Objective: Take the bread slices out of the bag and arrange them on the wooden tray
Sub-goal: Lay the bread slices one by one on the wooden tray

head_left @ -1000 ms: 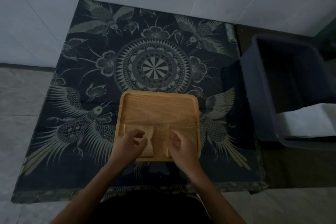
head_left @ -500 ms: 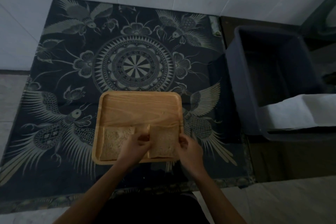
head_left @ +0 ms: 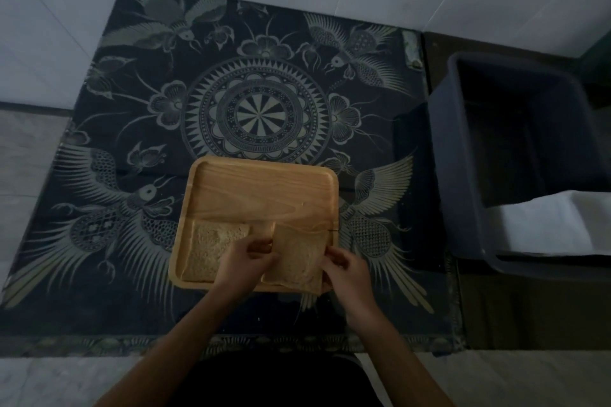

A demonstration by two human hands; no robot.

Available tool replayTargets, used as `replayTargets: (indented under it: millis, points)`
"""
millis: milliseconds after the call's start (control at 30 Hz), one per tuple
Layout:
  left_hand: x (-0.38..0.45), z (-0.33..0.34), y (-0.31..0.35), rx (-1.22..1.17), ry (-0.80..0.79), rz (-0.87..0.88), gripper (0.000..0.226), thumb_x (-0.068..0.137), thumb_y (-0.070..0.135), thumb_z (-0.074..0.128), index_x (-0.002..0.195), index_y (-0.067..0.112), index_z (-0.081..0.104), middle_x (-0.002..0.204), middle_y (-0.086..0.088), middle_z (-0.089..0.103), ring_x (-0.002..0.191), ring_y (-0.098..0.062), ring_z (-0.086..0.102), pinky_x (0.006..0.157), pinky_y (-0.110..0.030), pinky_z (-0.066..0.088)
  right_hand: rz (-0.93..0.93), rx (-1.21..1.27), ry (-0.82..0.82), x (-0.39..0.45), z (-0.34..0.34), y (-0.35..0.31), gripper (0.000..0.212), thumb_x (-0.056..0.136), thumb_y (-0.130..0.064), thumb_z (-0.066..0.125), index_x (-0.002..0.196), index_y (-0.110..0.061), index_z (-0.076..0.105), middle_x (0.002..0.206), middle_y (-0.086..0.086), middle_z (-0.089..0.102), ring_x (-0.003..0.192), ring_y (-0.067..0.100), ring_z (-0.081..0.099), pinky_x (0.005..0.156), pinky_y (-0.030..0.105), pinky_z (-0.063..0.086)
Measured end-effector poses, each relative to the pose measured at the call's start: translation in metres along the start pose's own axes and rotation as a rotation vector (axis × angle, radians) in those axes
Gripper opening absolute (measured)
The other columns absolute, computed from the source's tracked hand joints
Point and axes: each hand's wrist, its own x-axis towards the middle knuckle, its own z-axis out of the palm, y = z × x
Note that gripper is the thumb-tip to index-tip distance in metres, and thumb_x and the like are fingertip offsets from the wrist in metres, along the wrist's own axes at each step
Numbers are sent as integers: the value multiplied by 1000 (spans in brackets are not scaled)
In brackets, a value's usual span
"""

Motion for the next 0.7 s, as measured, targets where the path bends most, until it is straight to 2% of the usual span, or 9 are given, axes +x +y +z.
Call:
replayTargets:
  millis: [67,133,200,233,400,533,633,700]
  points:
    - [-1,-4,0,-30,3,11,32,83,20,80,114,22,72,99,4,71,91,-10,68,76,-27,56,-12,12,1,0,2,-3,26,91,-23,76,116,-19,75,105,-2,77,97,14,74,87,39,63]
    - [1,-11,1,-32,21,32,30,83,23,80,112,27,72,99,7,71,89,-7,68,68,-19,52,-33,12,-11,1,6,-8,23,91,-24,77,114,-24,75,104,-5,77,94,10,75,77,29,64]
    - [5,-20,2,-38,45,46,30,84,24,79,113,28,72,102,7,72,90,-7,68,68,-20,51,-61,10,-35,0,12,-18,18,90,-25,77,107,-31,75,101,-9,78,87,3,75,66,17,60]
    - [7,-26,2,-40,51,50,32,85,24,79,115,26,72,104,7,72,91,-8,68,72,-22,52,-76,4,-43,1,17,-23,15,90,-26,77,103,-34,74,100,-9,78,86,2,75,65,16,59]
    - [26,-56,10,-34,91,72,34,85,24,79,118,20,73,104,8,73,92,-10,69,80,-30,58,-124,-30,-71,12,49,-53,18,91,-27,75,108,-31,72,107,-6,75,101,12,72,92,39,62]
    - [46,-81,19,0,169,100,32,83,25,80,115,23,74,96,16,70,89,-2,67,73,-22,53,-140,-70,-91,28,80,-75,35,91,-27,74,125,-18,70,111,-3,75,104,14,71,95,42,60]
    - [64,-98,24,27,192,94,33,83,24,80,115,21,75,94,13,71,90,-5,68,79,-28,55,-161,-93,-101,42,100,-88,34,92,-29,74,124,-18,70,110,-5,75,102,11,71,93,37,60]
    - [74,-107,24,40,210,85,33,82,23,80,115,20,75,93,12,72,91,-7,69,78,-26,55,-178,-109,-91,50,111,-95,33,92,-29,75,122,-19,71,109,-6,75,101,10,70,92,35,60]
